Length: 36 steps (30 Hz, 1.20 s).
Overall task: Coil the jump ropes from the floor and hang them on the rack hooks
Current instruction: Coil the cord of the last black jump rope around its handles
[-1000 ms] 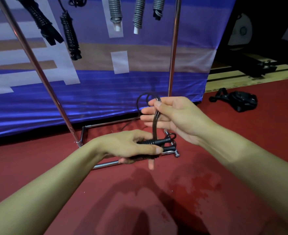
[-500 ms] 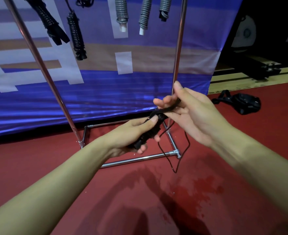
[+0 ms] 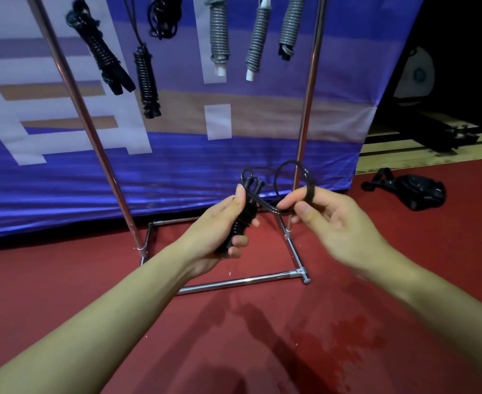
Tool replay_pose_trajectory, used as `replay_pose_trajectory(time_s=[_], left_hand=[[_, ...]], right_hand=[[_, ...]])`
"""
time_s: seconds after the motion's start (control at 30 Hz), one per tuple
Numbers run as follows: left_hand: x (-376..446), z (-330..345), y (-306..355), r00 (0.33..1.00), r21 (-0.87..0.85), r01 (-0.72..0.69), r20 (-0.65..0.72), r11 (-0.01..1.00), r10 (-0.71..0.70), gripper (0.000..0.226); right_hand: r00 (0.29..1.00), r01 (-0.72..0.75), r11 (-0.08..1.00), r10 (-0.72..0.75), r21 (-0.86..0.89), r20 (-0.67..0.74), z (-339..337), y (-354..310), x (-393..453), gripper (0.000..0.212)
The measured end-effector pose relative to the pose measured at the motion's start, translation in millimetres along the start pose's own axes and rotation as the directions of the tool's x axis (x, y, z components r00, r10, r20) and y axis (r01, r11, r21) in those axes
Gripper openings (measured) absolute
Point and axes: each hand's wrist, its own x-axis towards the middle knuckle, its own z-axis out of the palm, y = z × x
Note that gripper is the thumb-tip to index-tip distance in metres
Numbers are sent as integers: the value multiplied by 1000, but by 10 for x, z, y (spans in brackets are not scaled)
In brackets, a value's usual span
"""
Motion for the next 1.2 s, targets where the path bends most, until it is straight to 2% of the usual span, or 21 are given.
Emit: replay_pose_trajectory(time_s=[0.13,0.27,0.33,0.37,0.43,0.5,0.53,0.63,0.7,0.77,0.83,0.87,1.0,1.07,1.2], left_hand=[[-29,34,31,999,-13,21,46,1000,-20,54],[-53,15,87,997,-12,60,43,998,-59,61],[-52,15,84,997,-2,72,41,997,-72,52],[-48,11,77,996,-6,71,45,997,-71,45],[-46,-1,79,997,0,52,58,999,-52,39],[-59,7,96,998,43,13,57,999,-15,38],[-72,22,104,999,78,-9,47,997,6,37],[-102,70,97,997,185,-73,-6,980,75,37],[-97,80,70,996,223,-83,-20,971,90,37],[-102,90,54,995,260,-91,-4,961,96,36],[-106,101,39,995,293,-104,25,950,101,35],[-109,107,32,994,308,-105,41,946,97,34],[-122,131,16,993,342,-108,81,933,85,34],[-114,134,19,991,285,-130,57,950,118,35],[-96,74,57,990,170,-140,43,976,134,46]], right_hand=[[995,73,997,-73,11,71,-74,4,-1,20],[991,12,1000,-8,-22,135,-148,80,-17,13],[988,-30,999,32,-12,151,-170,115,-21,1],[988,-62,998,60,5,140,-179,127,-19,8],[987,-127,989,118,77,111,-187,146,-18,18],[979,-202,960,198,193,43,-155,170,-20,13],[967,-246,925,253,290,14,-130,183,-18,8],[915,-326,729,402,602,8,-103,176,11,16],[895,-330,661,447,674,0,-109,145,35,10],[879,-334,687,475,646,-51,-108,117,66,3],[852,-339,697,513,632,-108,-106,105,92,10],[832,-339,667,541,664,-119,-121,107,100,13],[773,-329,487,631,809,-65,-187,66,148,21],[761,-384,484,648,786,-27,-194,88,143,19],[730,-568,535,678,625,83,-134,250,53,16]])
